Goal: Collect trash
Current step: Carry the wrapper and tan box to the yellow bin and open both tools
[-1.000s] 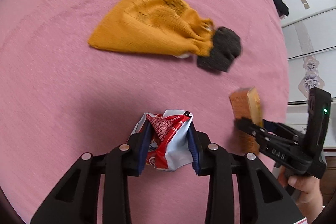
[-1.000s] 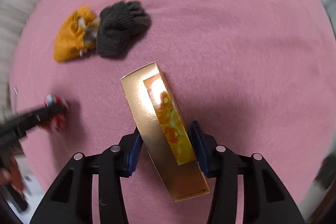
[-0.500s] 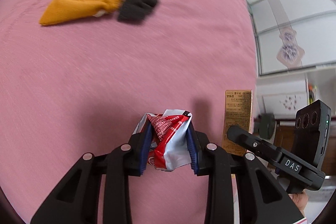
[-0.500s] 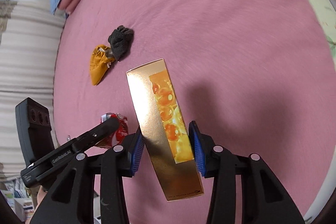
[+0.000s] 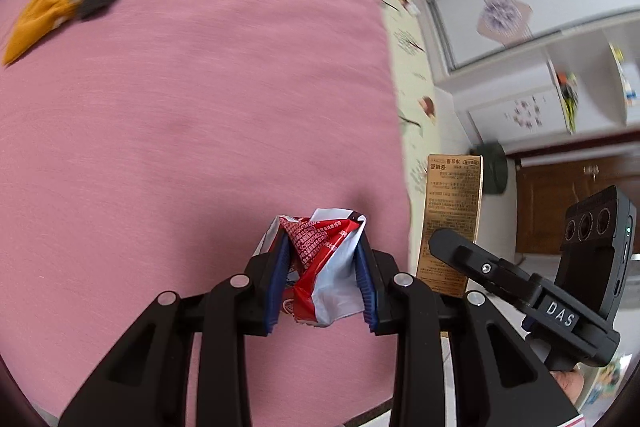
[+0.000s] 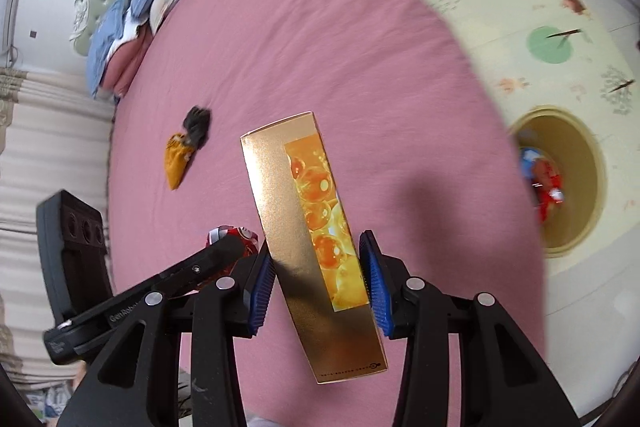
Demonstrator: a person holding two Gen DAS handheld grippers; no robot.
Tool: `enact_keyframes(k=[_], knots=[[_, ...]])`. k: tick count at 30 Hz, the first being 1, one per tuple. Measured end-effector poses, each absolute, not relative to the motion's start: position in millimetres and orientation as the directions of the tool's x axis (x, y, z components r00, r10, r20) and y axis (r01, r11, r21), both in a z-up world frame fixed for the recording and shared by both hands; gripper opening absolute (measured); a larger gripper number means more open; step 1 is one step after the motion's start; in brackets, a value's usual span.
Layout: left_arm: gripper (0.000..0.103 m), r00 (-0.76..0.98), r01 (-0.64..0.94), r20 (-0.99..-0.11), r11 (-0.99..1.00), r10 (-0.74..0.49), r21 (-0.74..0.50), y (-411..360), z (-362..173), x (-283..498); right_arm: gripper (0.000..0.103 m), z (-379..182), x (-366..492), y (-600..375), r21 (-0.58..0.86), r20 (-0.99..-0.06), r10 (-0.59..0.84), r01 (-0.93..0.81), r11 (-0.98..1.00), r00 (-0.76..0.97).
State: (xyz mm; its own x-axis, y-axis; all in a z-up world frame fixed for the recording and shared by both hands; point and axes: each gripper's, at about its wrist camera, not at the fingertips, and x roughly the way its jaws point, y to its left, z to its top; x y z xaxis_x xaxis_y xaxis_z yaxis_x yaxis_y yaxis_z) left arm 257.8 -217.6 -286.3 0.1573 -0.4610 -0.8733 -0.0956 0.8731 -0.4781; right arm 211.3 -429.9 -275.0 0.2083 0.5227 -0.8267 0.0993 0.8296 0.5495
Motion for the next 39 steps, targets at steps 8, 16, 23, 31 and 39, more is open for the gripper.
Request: enact_keyframes(k=[8,16,23,31,39], knots=[[0.031,0.093,0.036,-0.851,0.856,-0.516,-0.515,-325.1,-274.5,246.7,0.041,-262.0,176.9,-534.5,0.567,-0.812,0.498,0.211,0.796,0.304],[0.031,0.012,0.15,-0.859,0.85,-0.512,-0.505,-405.9,-279.8,245.2,0.041,-264.1,156.8,-629.3,0.555,-0.821,0.443,0.326,0.765,0.36],[0.032,-0.071,0.241,-0.866,0.834,-0.494,-0.496,-469.4,-295.3,251.4,0.041,-273.3,149.3,-684.0,0.56,-0.82,0.417,0.396,0.728,0.392],[0.032,-0.124,0.284,-0.866,0.819,-0.485,-0.499,-515.4,-309.2,263.9,0.041,-285.2,167.0,-703.4,0.541,-0.834,0.407,0.408,0.735,0.372],[0.086,-0.171,0.236,-0.872,0.84,-0.459,-0.488,-522.7,-322.1,281.3,0.068,-280.7,178.7,-724.5,0.537,-0.833,0.371,0.44,0.719,0.41]])
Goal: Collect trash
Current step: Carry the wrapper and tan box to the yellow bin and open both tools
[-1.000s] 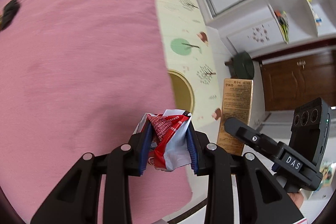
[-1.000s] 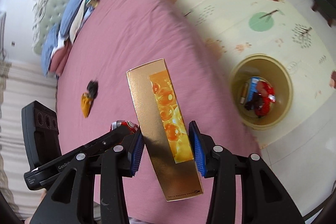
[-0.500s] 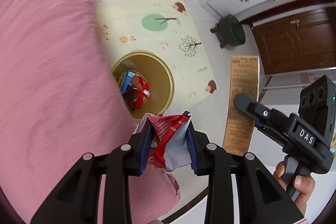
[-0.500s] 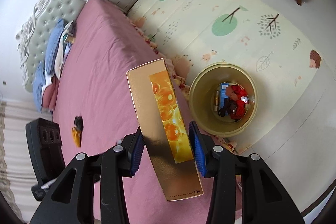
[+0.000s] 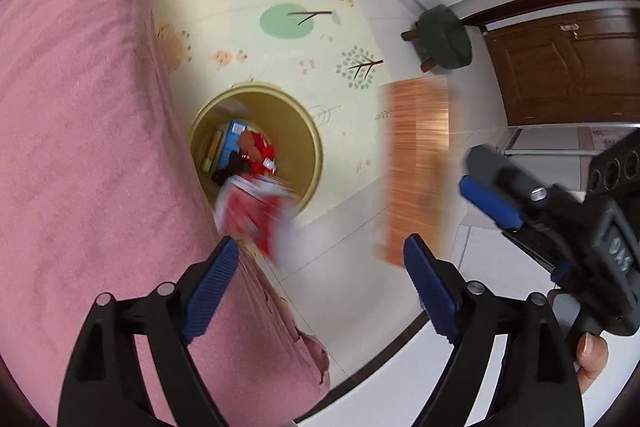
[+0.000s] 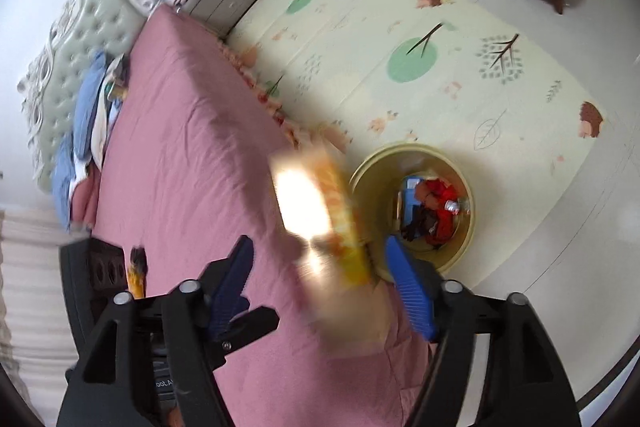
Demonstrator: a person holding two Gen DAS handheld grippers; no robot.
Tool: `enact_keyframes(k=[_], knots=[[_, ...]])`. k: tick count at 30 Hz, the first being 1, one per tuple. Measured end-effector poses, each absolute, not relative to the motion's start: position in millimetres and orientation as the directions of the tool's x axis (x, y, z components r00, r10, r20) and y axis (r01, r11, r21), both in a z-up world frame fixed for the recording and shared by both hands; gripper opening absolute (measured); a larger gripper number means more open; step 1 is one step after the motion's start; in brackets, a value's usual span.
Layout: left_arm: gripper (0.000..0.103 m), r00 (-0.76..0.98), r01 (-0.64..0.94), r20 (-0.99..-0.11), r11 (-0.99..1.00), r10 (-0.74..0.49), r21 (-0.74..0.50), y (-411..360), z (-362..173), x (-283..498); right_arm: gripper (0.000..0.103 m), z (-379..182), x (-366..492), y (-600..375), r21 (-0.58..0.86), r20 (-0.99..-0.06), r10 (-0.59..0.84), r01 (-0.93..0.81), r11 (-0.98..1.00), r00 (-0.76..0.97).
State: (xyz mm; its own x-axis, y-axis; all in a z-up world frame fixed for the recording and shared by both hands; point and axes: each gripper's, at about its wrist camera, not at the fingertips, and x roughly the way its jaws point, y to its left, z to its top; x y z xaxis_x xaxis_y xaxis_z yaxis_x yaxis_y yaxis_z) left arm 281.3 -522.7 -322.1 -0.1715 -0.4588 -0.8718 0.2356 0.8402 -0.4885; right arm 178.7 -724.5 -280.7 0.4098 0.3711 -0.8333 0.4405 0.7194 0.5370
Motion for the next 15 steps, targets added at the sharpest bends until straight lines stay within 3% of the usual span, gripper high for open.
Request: enact_keyframes(k=[2,15], knots=[[0.092,-0.17,0.238,-0.88,0.848,-0.443,-0.473,-521.9,-323.6,282.9,0.067,-280.3,179.0,-728.4,0.539,-0.832,0.369,0.448,0.713,0.414],[0.093,-0.078,0.315,-0.9,0.846,-0.428,-0.43,-498.0,-288.3,267.8,0.066,-265.5,171.0,-698.6,0.55,-0.823,0.394,0.405,0.73,0.408]])
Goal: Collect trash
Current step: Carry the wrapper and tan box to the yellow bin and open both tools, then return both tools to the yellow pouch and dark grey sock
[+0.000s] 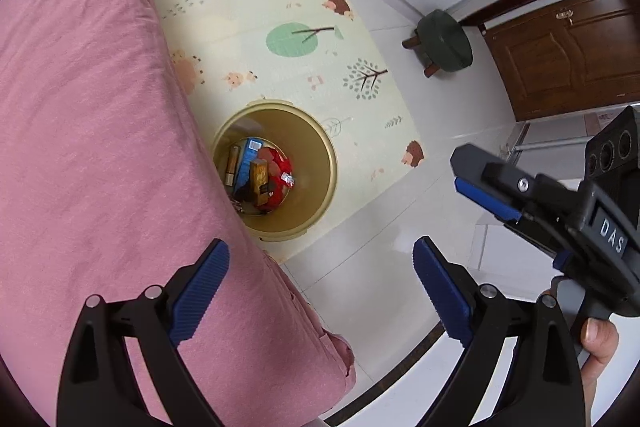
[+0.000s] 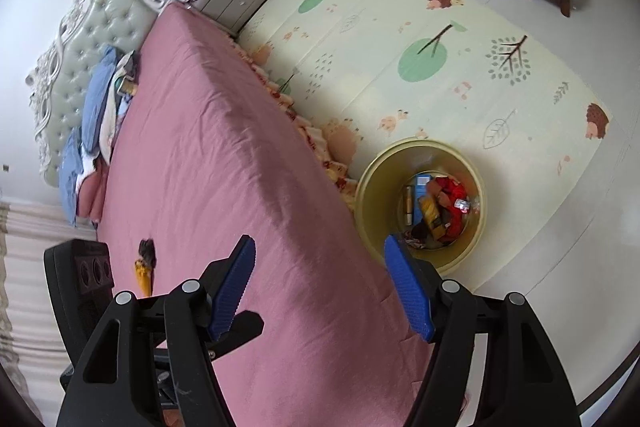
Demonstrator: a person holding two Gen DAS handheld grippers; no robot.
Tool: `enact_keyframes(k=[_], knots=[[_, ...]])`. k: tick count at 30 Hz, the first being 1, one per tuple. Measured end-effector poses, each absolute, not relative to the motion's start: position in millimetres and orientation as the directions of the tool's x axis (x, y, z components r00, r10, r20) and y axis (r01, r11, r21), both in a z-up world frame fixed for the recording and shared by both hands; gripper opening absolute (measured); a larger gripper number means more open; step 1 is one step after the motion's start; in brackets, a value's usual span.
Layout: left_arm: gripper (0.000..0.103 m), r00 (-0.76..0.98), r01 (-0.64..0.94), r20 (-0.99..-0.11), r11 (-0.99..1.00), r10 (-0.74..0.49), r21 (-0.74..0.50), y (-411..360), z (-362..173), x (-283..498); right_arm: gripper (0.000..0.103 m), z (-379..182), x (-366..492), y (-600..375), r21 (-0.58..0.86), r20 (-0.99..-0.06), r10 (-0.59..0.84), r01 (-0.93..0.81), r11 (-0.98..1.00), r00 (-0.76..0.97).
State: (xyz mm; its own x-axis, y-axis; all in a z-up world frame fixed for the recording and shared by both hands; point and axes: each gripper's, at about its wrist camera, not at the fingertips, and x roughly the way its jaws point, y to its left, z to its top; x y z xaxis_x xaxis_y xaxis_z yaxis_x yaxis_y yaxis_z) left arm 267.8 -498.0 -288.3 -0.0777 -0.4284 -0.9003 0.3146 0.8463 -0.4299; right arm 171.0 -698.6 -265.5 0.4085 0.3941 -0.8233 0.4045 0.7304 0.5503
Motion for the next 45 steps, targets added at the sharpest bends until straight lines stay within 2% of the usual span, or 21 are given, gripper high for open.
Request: enact_keyframes(k=[9,30,37,45], knots=[[0.093,0.017,0.267,-0.898,0.868,-0.439,-0.419,-422.8,-266.4,252.0,0.066,-245.6,169.3,-631.2,0.539,-0.829,0.413,0.342,0.77,0.377],[0.093,0.146,0.116,-0.933,0.942,-0.33,-0.315,-94.0,-267.3,193.9,0.066,-235.0,149.6,-315.2,0.54,-0.826,0.495,0.127,0.832,0.271],[0.094,0.225,0.126,-0.943,0.967,-0.246,-0.222,-14.3,-257.3,211.3,0.066,-237.0,175.3,-233.9,0.541,-0.827,0.512,0.081,0.837,0.232],[0.095,0.284,0.1,-0.937,0.978,-0.205,-0.184,35.9,-253.2,255.4,0.066,-232.5,227.5,-180.2,0.525,-0.834,0.512,0.012,0.851,0.204]])
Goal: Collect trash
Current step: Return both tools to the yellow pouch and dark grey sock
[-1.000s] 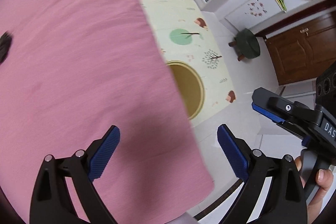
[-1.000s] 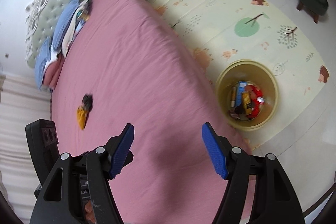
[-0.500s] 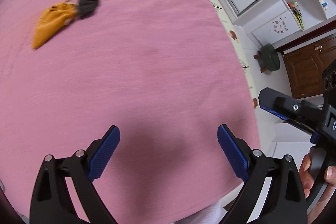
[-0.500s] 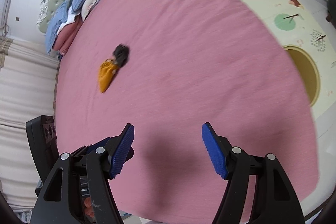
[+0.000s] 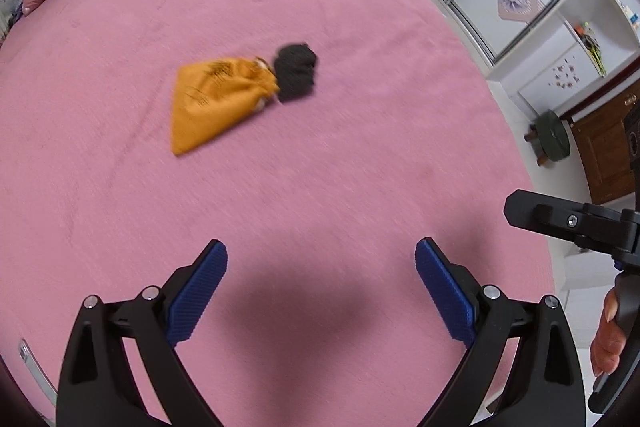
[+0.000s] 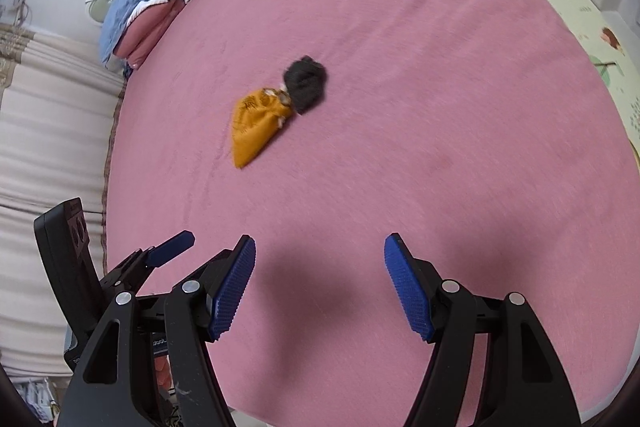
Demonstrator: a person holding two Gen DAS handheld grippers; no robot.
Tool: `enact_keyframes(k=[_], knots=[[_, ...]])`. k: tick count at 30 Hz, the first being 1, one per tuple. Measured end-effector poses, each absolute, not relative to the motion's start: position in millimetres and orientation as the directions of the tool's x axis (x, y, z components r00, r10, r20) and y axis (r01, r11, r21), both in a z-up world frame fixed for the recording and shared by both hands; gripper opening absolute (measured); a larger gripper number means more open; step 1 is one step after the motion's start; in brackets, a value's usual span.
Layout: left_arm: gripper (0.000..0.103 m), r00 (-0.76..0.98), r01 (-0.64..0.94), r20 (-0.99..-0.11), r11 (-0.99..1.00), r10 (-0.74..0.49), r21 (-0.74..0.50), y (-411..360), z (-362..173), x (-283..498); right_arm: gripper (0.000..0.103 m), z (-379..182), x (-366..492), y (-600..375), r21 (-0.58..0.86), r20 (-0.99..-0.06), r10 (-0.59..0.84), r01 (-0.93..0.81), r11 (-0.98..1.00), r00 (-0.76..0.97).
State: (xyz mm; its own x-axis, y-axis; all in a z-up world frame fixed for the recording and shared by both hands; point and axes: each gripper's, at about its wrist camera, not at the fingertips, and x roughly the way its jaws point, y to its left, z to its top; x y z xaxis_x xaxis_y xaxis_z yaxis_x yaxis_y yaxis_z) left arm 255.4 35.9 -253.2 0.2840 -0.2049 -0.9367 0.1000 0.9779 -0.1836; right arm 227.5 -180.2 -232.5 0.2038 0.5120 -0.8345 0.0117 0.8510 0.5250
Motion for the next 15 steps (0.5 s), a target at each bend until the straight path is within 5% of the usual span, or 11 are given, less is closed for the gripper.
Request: enact_keyframes(k=[15], knots=[[0.097,0.277,0.042,-0.958,0.997,-0.069,-0.06,84.7,-320.5,382.7,0.066,-294.0,361.2,-126.4,0.517,-0.85,0.514,-0.008,0.856,0.116]])
